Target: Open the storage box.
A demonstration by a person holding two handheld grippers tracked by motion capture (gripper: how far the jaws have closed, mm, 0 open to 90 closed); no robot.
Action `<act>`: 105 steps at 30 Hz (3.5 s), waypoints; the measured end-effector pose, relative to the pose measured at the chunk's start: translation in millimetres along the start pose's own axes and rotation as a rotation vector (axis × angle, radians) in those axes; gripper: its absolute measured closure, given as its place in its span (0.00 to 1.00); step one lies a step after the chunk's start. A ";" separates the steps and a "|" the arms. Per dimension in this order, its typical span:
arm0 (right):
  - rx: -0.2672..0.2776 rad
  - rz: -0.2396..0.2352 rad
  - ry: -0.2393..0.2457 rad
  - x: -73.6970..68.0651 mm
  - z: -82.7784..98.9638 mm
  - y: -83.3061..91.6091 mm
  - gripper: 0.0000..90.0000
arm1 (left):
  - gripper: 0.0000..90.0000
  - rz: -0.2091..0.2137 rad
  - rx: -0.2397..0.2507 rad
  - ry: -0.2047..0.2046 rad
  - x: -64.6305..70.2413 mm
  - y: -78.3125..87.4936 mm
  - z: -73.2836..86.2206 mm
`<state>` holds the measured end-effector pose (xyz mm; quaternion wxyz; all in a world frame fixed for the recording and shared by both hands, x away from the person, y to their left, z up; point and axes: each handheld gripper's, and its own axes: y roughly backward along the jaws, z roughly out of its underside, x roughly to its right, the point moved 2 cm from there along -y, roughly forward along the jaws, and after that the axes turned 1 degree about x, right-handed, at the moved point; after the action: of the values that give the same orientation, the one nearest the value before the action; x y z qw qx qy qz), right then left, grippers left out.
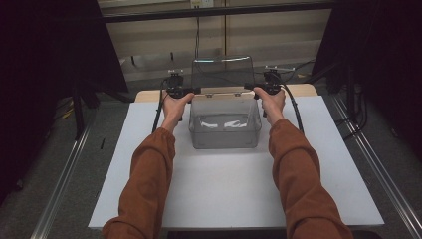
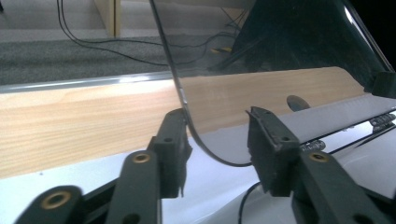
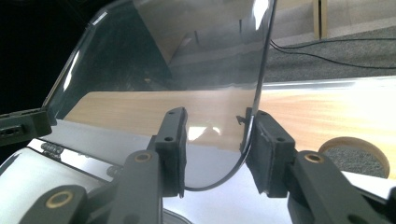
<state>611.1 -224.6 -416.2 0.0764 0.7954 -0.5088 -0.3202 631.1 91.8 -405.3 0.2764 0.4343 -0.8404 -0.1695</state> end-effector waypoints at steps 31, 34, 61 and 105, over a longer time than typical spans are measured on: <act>0.011 0.018 0.045 -2.2 3.3 -2.0 0.60 | 0.54 0.015 0.010 -0.032 -0.4 -3.4 2.6; 0.012 0.021 0.045 -2.4 4.1 -2.8 0.58 | 0.53 0.017 0.012 -0.028 -0.8 -4.1 2.7; 0.013 0.066 0.045 -3.0 9.9 -8.9 0.35 | 0.36 -0.010 0.039 -0.068 -4.8 -10.6 8.0; 0.229 0.108 0.334 -28.5 19.9 29.9 0.05 | 0.04 0.014 0.241 -0.257 23.6 38.7 28.6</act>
<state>568.8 -210.2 -406.1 0.0857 0.8126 -0.5640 -0.1192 577.9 95.5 -400.1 0.1139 0.4331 -0.8860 -0.1198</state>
